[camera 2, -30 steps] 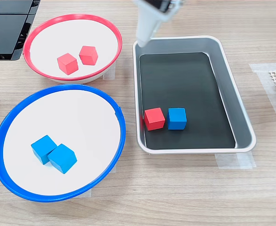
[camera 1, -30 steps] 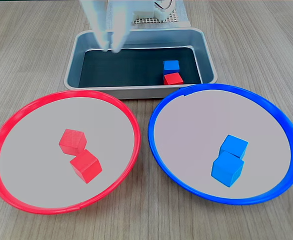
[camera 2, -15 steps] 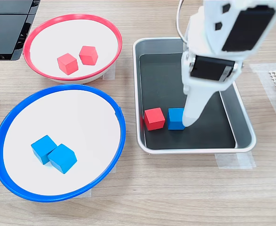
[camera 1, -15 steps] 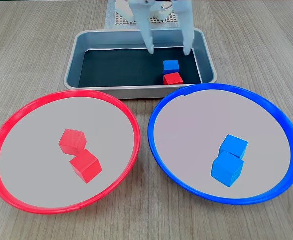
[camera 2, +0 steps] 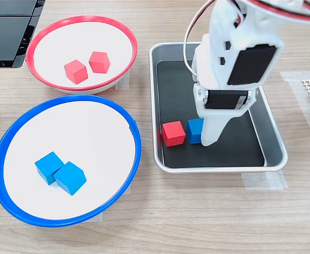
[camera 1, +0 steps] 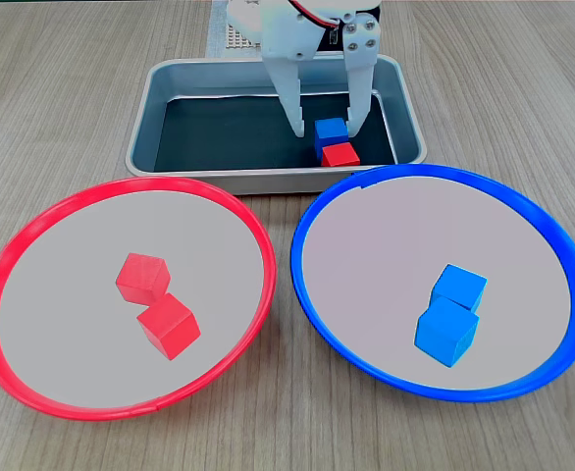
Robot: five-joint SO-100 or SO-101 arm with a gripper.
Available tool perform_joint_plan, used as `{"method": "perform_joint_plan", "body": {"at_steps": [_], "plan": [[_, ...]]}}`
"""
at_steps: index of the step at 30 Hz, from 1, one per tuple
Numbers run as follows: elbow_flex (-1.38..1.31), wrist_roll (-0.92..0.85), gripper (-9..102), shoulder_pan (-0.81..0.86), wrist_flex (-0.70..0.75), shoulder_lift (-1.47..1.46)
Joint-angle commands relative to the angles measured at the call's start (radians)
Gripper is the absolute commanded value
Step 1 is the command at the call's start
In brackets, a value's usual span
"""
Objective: Move six blocks tray to matching dishes
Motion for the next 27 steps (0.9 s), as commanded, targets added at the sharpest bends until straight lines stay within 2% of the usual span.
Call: {"method": "perform_joint_plan", "body": {"at_steps": [1,5,8,11,13,16,19,20,23,27], "plan": [[-0.035,-0.015,17,0.015,-0.028,0.002],[-0.037,-0.035,14,0.014,-0.046,-0.008],[-0.025,-0.112,3,0.008,-0.044,-0.011],[-0.032,-0.158,0,0.014,0.005,-0.008],[-0.057,-0.173,0,0.028,0.094,0.006],[-0.173,-0.179,0,0.051,0.357,0.054],[-0.373,-0.028,0,0.032,0.561,0.072],[-0.482,0.112,0,0.005,0.586,0.064],[-0.646,0.413,0,-0.048,0.434,0.02],[-0.71,0.649,0,-0.112,0.081,-0.112]]}}
